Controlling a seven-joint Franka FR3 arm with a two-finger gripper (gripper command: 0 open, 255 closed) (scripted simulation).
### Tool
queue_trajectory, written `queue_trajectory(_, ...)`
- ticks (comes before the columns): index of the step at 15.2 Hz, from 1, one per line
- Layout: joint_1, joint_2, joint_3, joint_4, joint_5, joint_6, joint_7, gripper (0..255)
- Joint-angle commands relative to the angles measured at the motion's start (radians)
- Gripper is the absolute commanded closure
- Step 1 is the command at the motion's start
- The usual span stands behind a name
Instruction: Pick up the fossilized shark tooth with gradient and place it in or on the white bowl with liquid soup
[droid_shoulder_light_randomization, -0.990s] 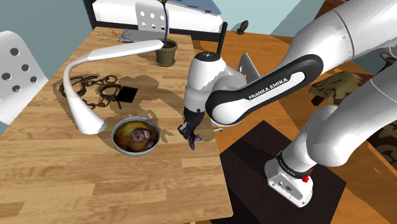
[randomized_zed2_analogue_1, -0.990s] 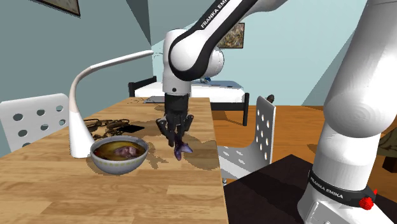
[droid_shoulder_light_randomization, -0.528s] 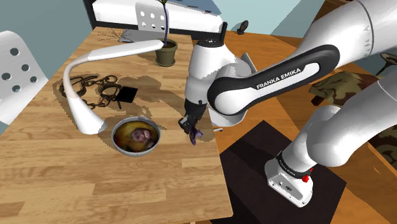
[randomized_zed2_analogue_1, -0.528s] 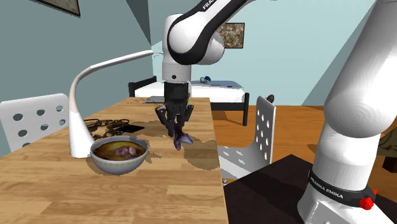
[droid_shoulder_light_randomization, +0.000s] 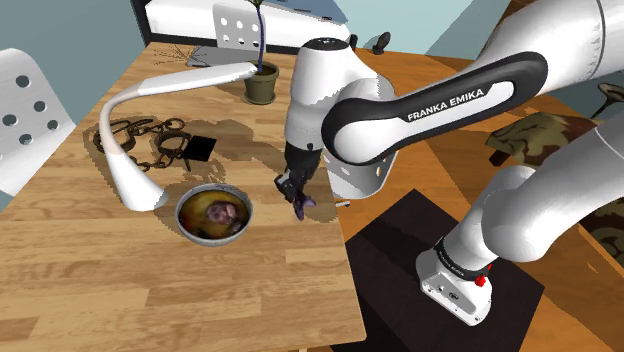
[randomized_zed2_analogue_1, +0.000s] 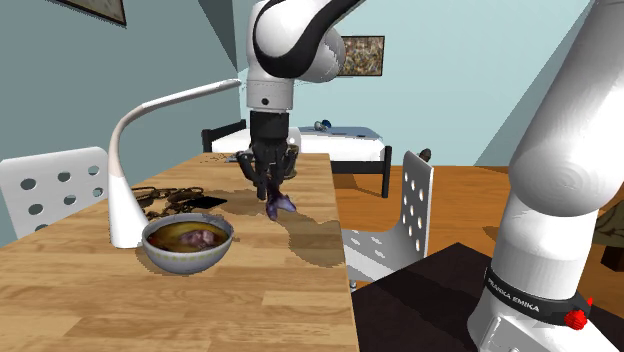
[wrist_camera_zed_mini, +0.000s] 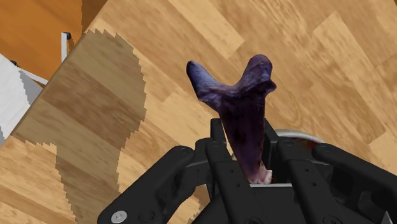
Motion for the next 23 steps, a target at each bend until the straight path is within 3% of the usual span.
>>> queue_trajectory(1, -0.012, 0.082, 0.013, 0.082, -0.041, -0.003, 0.031, 255)
queue_trajectory(8, 0.003, 0.372, 0.034, 0.413, -0.201, -0.068, 0.155, 255)
queue_trajectory(14, 0.076, 0.626, 0.013, 0.762, -0.315, -0.184, 0.225, 255)
queue_trajectory(16, 0.12, 0.745, 0.0, 0.945, -0.354, -0.253, 0.24, 255)
queue_trajectory(23, 0.123, 0.772, -0.011, 0.892, -0.365, -0.174, 0.246, 255)
